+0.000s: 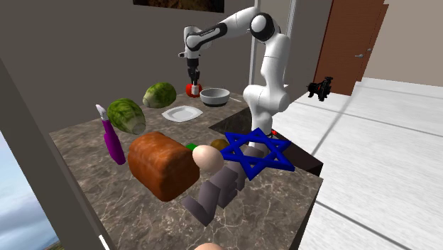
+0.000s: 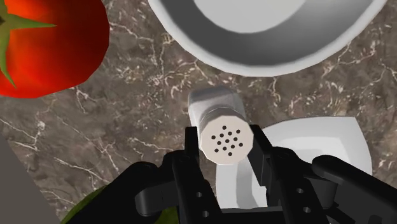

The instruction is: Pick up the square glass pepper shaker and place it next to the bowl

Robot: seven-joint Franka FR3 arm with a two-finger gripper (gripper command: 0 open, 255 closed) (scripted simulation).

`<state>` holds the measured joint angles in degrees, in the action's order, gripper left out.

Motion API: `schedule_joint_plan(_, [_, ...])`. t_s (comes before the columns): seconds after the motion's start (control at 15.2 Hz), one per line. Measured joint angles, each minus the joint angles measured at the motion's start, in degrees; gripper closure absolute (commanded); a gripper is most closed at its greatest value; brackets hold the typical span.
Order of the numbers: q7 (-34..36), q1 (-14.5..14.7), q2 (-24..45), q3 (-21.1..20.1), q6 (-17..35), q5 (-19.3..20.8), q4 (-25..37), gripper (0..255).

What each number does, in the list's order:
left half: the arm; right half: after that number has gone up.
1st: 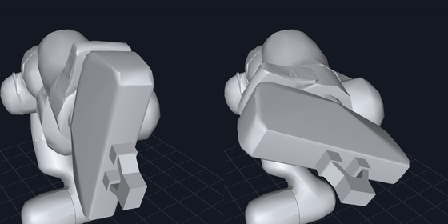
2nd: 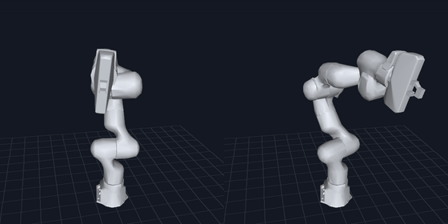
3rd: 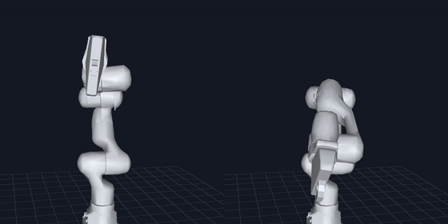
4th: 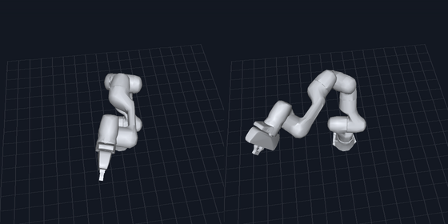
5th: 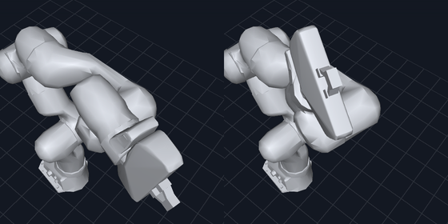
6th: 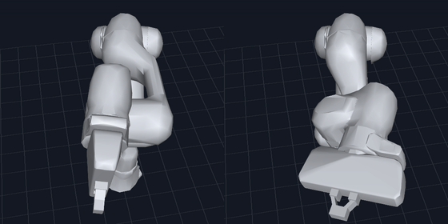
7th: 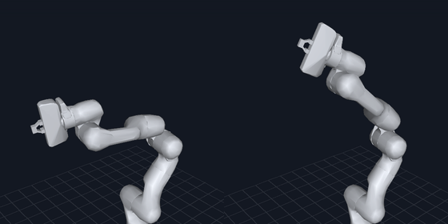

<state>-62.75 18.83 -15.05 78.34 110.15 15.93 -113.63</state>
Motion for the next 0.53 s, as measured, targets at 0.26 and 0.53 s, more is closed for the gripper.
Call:
schedule_joint_plan(0.26, [-0.45, 2.25, 1.04, 3.09, 2.99, -0.62, -2.03, 255])
schedule_joint_plan(0.53, [-0.92, 5.18, 1.88, 6.95, 6.18, -1.05, -4.22, 255])
